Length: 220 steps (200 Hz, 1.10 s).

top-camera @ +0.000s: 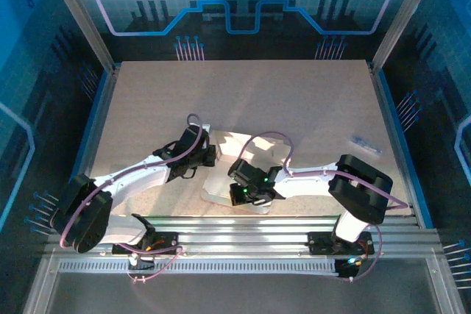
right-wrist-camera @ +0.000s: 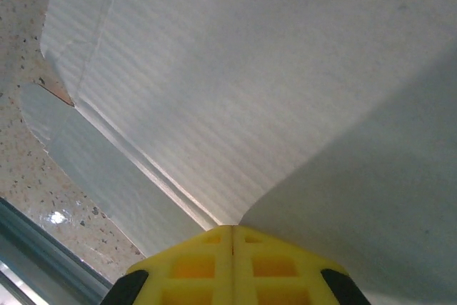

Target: Fold the paper box

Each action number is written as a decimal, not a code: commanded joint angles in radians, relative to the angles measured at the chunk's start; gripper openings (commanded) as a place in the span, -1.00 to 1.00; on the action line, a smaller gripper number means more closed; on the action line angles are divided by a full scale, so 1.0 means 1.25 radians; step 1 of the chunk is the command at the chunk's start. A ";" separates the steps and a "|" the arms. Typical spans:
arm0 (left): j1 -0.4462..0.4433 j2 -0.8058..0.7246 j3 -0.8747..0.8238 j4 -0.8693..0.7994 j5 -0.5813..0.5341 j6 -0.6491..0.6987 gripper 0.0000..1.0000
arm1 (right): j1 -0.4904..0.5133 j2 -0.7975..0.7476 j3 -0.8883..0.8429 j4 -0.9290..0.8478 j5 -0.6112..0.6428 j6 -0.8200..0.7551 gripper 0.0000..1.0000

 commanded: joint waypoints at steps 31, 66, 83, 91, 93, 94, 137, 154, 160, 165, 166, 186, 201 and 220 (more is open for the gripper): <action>-0.036 0.009 -0.022 -0.058 -0.007 0.020 -0.85 | 0.002 -0.044 0.028 -0.014 0.012 -0.038 -0.81; -0.069 0.026 0.001 -0.082 -0.068 0.024 -0.86 | -0.015 -0.106 0.033 -0.051 0.016 -0.069 -0.78; -0.086 0.037 0.006 -0.085 -0.087 0.024 -0.86 | -0.027 -0.140 0.039 -0.076 0.017 -0.092 -0.76; -0.091 0.042 0.008 -0.086 -0.096 0.022 -0.86 | -0.034 -0.157 0.043 -0.093 0.019 -0.103 -0.75; -0.094 0.043 0.009 -0.086 -0.096 0.022 -0.86 | -0.036 -0.161 0.043 -0.097 0.019 -0.106 -0.75; -0.095 0.043 0.009 -0.087 -0.098 0.022 -0.86 | -0.037 -0.163 0.044 -0.099 0.020 -0.108 -0.75; -0.115 0.069 0.032 -0.094 -0.114 0.016 -0.87 | -0.085 -0.227 0.047 -0.194 0.022 -0.175 -0.71; -0.116 0.081 0.042 -0.100 -0.113 0.015 -0.87 | -0.084 -0.229 0.027 -0.226 0.026 -0.190 -0.70; -0.116 0.083 0.046 -0.101 -0.112 0.015 -0.87 | -0.083 -0.226 0.015 -0.231 0.026 -0.189 -0.71; -0.116 0.086 0.050 -0.102 -0.110 0.016 -0.87 | -0.082 -0.225 0.002 -0.230 0.026 -0.186 -0.71; -0.115 0.087 0.050 -0.103 -0.110 0.016 -0.87 | -0.081 -0.225 -0.001 -0.228 0.026 -0.186 -0.71; -0.117 0.093 0.067 -0.118 -0.111 0.020 -0.87 | -0.067 -0.217 -0.056 -0.193 0.021 -0.173 -0.76; -0.116 0.094 0.077 -0.125 -0.107 0.023 -0.88 | -0.054 -0.203 -0.078 -0.171 0.025 -0.163 -0.79; -0.116 0.097 0.088 -0.134 -0.092 0.022 -0.88 | -0.037 -0.176 -0.094 -0.141 0.028 -0.152 -0.82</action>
